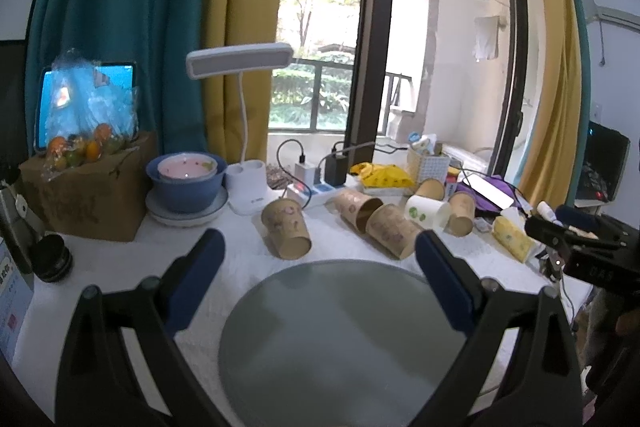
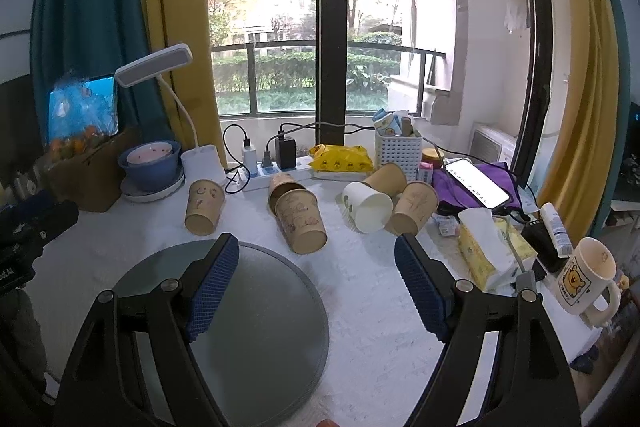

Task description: Flip cup upright

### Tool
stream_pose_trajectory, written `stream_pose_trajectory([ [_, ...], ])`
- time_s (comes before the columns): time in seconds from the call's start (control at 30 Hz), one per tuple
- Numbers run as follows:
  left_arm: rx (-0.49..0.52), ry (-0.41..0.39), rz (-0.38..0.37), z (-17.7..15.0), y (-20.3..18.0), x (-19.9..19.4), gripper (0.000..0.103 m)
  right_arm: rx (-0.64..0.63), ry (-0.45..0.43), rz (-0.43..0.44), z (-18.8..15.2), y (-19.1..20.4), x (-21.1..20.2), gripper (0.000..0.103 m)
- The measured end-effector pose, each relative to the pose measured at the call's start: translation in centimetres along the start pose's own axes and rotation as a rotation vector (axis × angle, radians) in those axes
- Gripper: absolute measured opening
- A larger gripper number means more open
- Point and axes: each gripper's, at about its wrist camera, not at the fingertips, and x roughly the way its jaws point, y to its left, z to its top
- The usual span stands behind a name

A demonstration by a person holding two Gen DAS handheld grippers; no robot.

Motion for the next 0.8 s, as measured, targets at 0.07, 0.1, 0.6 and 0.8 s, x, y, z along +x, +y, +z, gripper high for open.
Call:
stream_pose_trajectory([
  [0.07,0.009,-0.004,0.001,0.1,-0.14,-0.03,0.097,0.0,-0.002,0.002,0.05,0.03,-0.03,0.083],
  [0.1,0.012,-0.006,0.001,0.14,-0.18,-0.04,0.097,0.001,-0.003,0.003,0.07,0.02,-0.05,0.083],
  [0.6,0.002,-0.019,-0.008,0.58,-0.31,0.07,0.097,0.002,-0.011,-0.01,0.7,0.01,-0.11,0.083],
  [0.8,-0.001,-0.026,-0.006,0.56,-0.25,-0.09,0.097,-0.001,-0.01,-0.01,0.74,0.01,-0.08,0.083],
])
